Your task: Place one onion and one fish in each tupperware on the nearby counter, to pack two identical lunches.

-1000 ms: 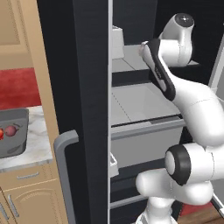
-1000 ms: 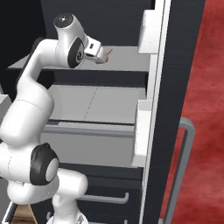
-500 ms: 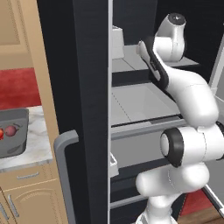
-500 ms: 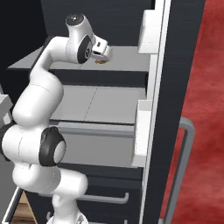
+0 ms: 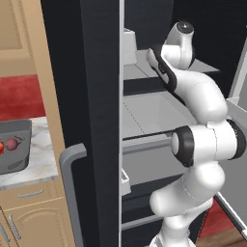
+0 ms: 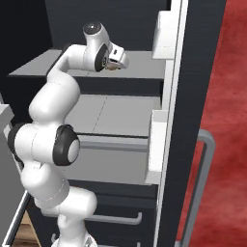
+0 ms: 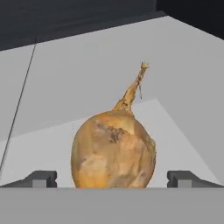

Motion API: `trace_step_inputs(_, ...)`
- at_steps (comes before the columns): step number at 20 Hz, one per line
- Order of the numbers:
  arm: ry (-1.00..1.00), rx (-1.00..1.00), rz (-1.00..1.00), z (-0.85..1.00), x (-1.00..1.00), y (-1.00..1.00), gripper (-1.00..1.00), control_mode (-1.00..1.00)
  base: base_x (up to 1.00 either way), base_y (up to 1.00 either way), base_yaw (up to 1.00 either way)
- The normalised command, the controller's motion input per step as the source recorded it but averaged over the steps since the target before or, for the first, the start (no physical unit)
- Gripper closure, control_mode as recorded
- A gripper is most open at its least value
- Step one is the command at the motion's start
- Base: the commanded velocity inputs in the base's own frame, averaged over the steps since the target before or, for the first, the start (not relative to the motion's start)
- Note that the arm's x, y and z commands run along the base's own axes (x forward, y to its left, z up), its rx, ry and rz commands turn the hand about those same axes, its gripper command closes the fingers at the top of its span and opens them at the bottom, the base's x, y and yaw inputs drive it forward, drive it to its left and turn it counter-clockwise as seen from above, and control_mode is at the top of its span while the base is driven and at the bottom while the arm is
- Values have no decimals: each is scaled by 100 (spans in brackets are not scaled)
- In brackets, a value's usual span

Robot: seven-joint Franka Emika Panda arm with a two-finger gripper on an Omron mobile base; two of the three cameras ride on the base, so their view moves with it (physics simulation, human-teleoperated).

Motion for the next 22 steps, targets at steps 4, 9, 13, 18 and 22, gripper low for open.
trace_step_inputs(4,0,0,0,-19,62,0,-100,-100,0,0,0)
trace_step_inputs(9,1,0,0,-22,49,0,-100,-100,0,0,0)
trace_step_inputs(13,15,0,-9,-63,-11,-14,-100,-100,0,0,0)
trace_step_inputs(18,16,-1,-12,-80,-35,-17,-100,-100,0,0,0)
trace_step_inputs(22,9,0,-10,-67,3,-2,100,-100,0,0,0)
